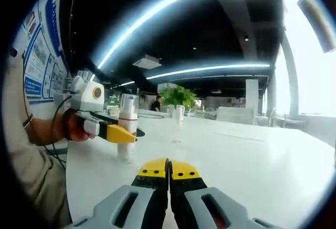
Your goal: Clamp pump bottle remove cover press pump head put on cover
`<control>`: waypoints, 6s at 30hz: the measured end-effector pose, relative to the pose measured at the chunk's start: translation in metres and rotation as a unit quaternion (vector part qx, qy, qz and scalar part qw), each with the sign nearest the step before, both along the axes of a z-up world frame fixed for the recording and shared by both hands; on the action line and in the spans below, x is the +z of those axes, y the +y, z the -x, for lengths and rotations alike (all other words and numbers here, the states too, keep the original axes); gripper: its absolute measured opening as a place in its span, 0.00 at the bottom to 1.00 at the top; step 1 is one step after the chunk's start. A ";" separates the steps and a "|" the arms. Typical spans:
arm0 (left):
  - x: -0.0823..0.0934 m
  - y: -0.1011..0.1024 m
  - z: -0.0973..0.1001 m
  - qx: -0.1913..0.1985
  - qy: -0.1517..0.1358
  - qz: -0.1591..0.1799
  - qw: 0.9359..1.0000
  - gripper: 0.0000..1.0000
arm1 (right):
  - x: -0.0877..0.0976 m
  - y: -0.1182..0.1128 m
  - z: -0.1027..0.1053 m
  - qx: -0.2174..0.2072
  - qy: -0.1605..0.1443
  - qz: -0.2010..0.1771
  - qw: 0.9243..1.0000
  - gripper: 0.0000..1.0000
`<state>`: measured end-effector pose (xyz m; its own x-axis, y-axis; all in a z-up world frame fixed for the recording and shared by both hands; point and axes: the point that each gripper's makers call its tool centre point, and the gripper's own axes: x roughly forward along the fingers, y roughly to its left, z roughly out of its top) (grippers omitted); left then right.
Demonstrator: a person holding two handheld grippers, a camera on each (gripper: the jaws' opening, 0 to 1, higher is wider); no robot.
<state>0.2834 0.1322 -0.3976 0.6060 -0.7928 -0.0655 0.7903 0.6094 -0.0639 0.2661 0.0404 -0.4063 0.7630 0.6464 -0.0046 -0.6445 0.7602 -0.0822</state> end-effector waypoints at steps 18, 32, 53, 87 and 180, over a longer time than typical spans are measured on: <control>-0.007 -0.006 0.003 -0.010 -0.008 -0.010 1.000 0.14 | -0.001 0.002 0.001 0.000 0.000 0.003 1.000 0.00; -0.006 -0.007 0.003 -0.016 -0.038 -0.005 0.999 0.14 | 0.000 0.004 0.002 0.001 0.000 0.004 1.000 0.00; -0.005 -0.008 0.004 -0.018 -0.041 0.009 0.999 0.14 | 0.016 0.009 0.008 0.004 -0.008 -0.004 1.000 0.00; -0.005 -0.007 0.004 -0.015 -0.042 0.010 0.999 0.14 | 0.067 0.063 0.026 0.048 -0.004 -0.033 0.998 0.15; -0.005 -0.008 0.006 -0.013 -0.045 0.009 0.999 0.14 | 0.087 0.098 0.001 0.022 -0.025 -0.049 0.998 0.16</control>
